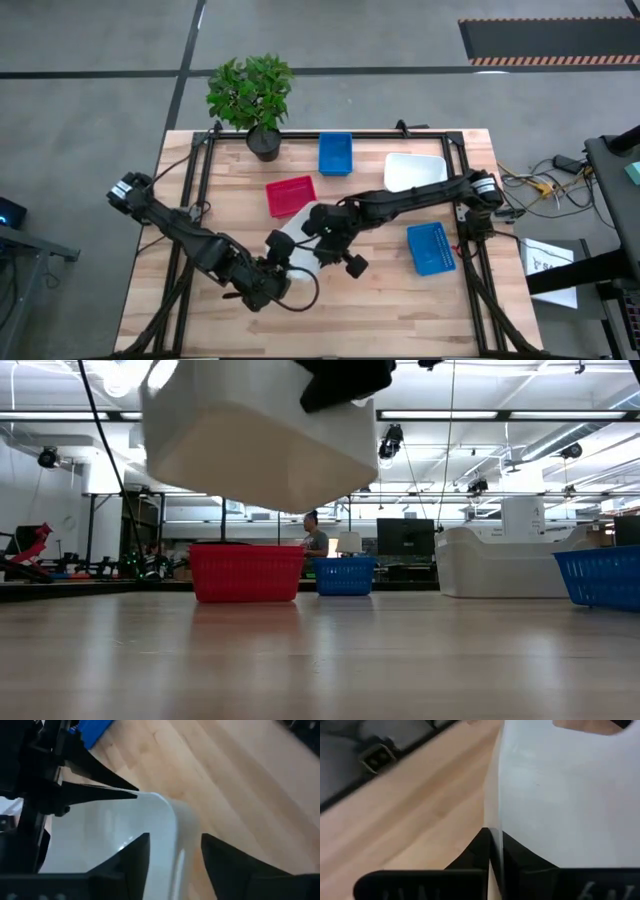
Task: Stack baskets by color
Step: Stack the left white bin on the left stacked white bins
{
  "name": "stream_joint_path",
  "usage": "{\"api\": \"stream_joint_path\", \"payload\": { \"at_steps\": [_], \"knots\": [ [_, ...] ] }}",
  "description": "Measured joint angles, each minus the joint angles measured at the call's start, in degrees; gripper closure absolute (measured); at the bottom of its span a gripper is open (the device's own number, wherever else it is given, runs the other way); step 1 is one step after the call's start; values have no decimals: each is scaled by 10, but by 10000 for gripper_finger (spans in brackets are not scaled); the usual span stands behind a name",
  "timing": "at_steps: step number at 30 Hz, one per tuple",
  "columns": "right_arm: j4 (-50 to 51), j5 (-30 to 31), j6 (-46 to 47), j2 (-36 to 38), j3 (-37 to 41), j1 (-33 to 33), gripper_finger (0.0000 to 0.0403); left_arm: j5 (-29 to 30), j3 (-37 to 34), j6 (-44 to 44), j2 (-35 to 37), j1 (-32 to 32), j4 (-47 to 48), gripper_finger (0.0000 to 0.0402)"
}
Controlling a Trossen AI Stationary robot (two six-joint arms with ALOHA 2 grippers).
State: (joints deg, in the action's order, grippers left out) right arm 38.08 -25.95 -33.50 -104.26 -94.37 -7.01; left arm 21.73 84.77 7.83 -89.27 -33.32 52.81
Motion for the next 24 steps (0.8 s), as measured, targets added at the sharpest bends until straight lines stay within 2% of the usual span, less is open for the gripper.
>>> {"api": "stream_joint_path", "payload": {
  "at_steps": [4, 8, 11, 17, 24],
  "knots": [
    [30, 41, 10, 6, 0, 0, 394, 43, 0, 20, 12, 1, 12, 219],
    [75, 102, 29, 11, 0, 0, 394, 113, -3, 21, 34, 7, 33, 216],
    [105, 142, 52, 22, 5, 1, 394, 142, -12, 21, 52, 11, 32, 217],
    [108, 164, 103, 87, 58, 7, 394, 197, -48, 27, 95, 11, -52, 217],
    [95, 335, 217, 205, 152, 11, 394, 207, -113, 77, 131, 11, -164, 217]
  ]
}}
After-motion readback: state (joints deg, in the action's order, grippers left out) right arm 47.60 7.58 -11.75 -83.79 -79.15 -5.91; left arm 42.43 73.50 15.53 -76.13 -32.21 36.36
